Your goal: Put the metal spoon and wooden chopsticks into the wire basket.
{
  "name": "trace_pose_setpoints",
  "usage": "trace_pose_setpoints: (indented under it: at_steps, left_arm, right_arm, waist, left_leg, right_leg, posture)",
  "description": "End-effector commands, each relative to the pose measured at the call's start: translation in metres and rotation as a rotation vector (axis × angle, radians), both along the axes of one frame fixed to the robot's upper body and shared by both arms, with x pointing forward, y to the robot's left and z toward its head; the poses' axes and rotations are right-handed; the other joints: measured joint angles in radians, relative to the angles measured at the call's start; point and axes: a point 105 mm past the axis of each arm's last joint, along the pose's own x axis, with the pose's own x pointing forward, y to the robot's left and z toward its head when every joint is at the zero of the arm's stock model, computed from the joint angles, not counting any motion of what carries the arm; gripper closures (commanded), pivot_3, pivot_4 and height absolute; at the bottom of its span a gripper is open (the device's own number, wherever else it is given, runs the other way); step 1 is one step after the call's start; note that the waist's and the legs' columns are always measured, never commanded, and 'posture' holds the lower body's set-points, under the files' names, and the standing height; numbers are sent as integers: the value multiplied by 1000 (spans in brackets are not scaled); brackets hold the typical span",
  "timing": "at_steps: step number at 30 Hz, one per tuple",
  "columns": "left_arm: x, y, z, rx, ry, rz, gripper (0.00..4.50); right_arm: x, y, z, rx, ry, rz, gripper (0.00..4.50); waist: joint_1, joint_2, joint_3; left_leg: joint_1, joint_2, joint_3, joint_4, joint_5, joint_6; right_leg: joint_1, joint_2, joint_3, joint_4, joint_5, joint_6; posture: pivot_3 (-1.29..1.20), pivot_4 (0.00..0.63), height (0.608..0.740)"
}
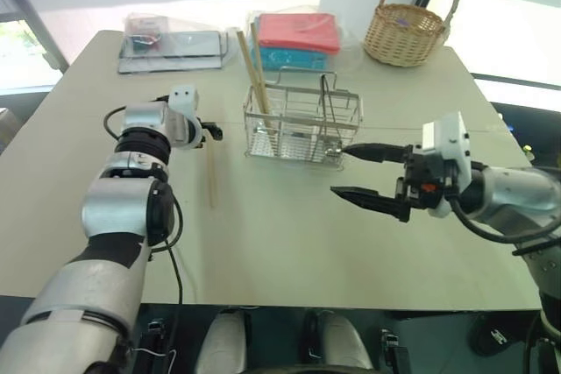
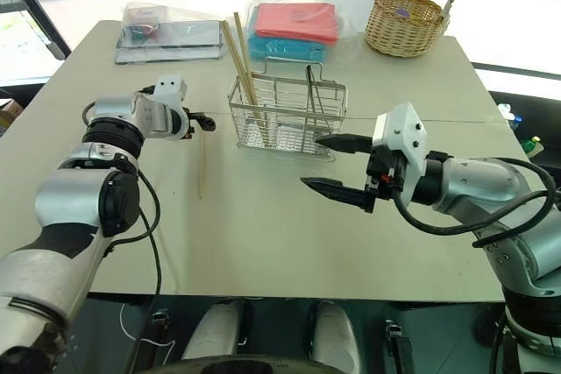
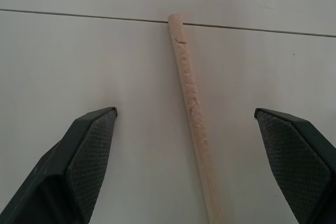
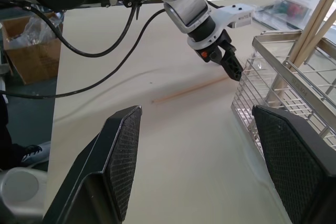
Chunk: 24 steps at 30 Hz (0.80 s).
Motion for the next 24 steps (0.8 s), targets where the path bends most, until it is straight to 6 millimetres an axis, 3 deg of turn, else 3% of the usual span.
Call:
trace_pose_setpoints:
  at_steps: [1,6,7,9,16,24]
  left_arm:
    - [-1,-11,-7,-21,20,-25,71]
    - [-2,-11,-12,-10,32,-29,71]
    - [-3,-11,-13,-15,34,-23,307]
    - [-3,-10,-14,-21,40,-15,956]
    - [-2,-8,-10,-19,33,-3,4475]
    - [-2,6,-9,-14,25,49,4475]
  right_arm:
    - [-6,0,12,8,-67,5,1007]
    - [-4,3,13,20,-75,-1,1007]
    - [-5,4,14,27,-77,-1,1007]
    - [-5,5,15,43,-75,-2,1007]
    - [-7,5,12,42,-71,3,1007]
    - [-3,4,15,46,-85,1,1007]
  waist:
    - [1,0,0]
    - [1,1,0]
    - [1,1,-1]
    - [0,1,-1]
    - [1,1,-1]
    - [-2,1,-1]
  left_leg:
    - [0,0,0,0,0,0]
    - [1,0,0,1,0,0]
    - [1,0,0,1,0,0]
    - [1,0,0,1,0,0]
    - [1,0,0,1,0,0]
    - [1,0,0,1,0,0]
  right_leg:
    - [0,0,0,0,0,0]
    - [1,0,0,0,0,0]
    - [1,0,0,0,0,0]
    - [1,0,0,0,0,0]
    - [2,-1,0,0,0,0]
    - [1,-1,0,0,0,0]
  posture:
    - [0,150,703]
    - [0,150,703]
    - [0,150,703]
    - [0,150,703]
    - [0,150,703]
    - [0,150,703]
